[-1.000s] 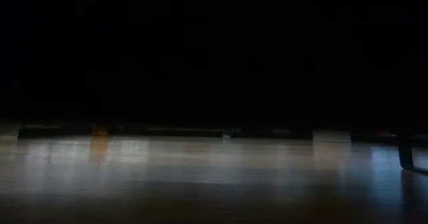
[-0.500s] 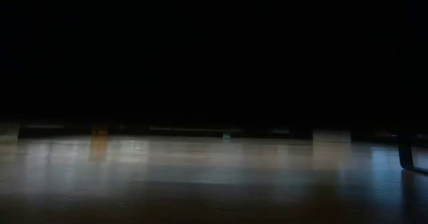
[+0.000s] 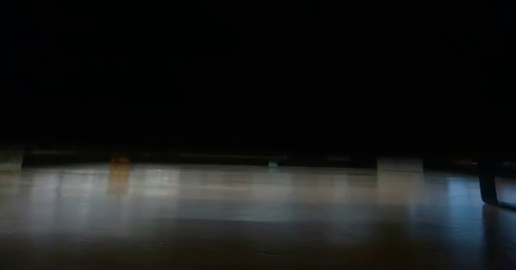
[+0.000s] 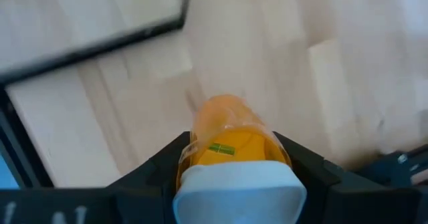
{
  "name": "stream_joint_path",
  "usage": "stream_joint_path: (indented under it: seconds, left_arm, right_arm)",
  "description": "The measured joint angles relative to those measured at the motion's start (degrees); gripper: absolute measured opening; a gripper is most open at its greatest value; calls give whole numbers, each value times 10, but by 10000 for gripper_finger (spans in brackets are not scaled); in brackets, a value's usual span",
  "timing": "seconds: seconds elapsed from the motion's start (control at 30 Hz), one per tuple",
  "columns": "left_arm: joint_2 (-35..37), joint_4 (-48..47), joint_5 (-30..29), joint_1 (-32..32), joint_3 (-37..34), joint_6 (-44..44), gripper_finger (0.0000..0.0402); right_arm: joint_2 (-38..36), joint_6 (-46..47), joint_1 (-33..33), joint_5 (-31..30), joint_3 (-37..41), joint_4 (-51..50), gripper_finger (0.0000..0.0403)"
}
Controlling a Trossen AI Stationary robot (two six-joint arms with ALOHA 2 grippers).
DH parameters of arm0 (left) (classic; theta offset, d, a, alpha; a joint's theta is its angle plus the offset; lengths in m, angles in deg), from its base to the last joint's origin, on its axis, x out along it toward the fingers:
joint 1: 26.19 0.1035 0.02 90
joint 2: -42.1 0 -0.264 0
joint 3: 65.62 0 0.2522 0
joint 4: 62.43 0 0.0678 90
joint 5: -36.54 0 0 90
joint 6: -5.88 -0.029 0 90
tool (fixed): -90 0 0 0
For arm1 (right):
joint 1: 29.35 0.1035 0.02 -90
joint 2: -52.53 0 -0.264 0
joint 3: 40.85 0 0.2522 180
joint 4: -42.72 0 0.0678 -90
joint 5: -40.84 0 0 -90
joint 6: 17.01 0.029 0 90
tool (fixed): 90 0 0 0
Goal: Pick and place medicine bottles onto shelf by color
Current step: Put the bottom orange pill bottle on the shelf aligned with the other orange pill bottle
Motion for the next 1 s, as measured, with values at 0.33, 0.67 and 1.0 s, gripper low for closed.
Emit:
stream_joint_path:
  seconds: [0.33, 0.67, 1.0]
  left_arm:
    - [0, 0, 0, 0, 0, 0, 218]
    - [0, 0, 0, 0, 0, 0, 218]
    - [0, 0, 0, 0, 0, 0, 218]
  right_arm:
    - [-69, -55, -127, -24, -3, -12, 180]
    - [-67, -299, -294, -11, -48, 150, 180]
    - [-9, -413, -390, 54, -48, 290, 181]
